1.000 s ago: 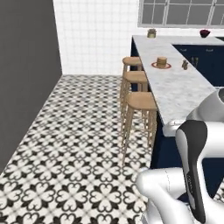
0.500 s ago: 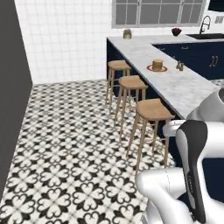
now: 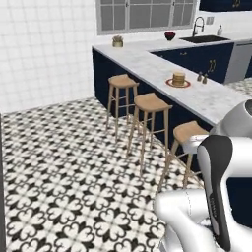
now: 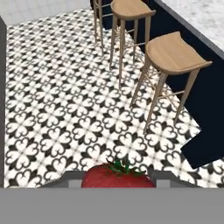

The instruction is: Take the strawberry from the fridge and place it on top of the pancake, located on the dining counter.

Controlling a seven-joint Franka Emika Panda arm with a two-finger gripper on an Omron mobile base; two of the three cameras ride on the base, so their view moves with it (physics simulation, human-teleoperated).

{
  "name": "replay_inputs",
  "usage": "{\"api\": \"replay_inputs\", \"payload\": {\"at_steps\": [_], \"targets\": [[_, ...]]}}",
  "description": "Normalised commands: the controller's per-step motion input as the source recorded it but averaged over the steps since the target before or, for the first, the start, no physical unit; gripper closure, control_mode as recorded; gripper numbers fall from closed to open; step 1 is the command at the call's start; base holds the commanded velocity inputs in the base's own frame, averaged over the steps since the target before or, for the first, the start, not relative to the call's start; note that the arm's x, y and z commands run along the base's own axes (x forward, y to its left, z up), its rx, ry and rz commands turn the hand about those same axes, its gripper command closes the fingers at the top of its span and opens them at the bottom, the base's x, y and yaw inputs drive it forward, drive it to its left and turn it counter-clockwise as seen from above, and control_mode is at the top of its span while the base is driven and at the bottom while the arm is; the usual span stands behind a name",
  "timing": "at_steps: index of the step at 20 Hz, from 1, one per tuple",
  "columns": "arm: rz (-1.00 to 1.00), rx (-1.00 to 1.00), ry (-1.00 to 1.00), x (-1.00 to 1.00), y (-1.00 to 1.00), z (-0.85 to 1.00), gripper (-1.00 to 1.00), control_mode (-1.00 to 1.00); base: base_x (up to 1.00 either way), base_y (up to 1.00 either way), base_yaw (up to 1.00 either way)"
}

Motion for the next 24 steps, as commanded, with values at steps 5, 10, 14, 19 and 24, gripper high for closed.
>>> {"api": "replay_inputs", "payload": {"at_steps": [5, 10, 14, 19, 24], "targets": [[0.0, 0.0, 0.0, 0.0, 0.0, 0.0, 1.0, 1.0, 1.0, 1.0, -0.47], [0.0, 0.0, 0.0, 0.0, 0.0, 0.0, 1.0, 1.0, 1.0, 1.0, -0.49], [0.0, 0.0, 0.0, 0.0, 0.0, 0.0, 1.0, 1.0, 1.0, 1.0, -0.49], [0.0, 0.0, 0.0, 0.0, 0.0, 0.0, 1.0, 1.0, 1.0, 1.0, -0.49], [0.0, 0.0, 0.0, 0.0, 0.0, 0.0, 1.0, 1.0, 1.0, 0.85, -0.48]]}}
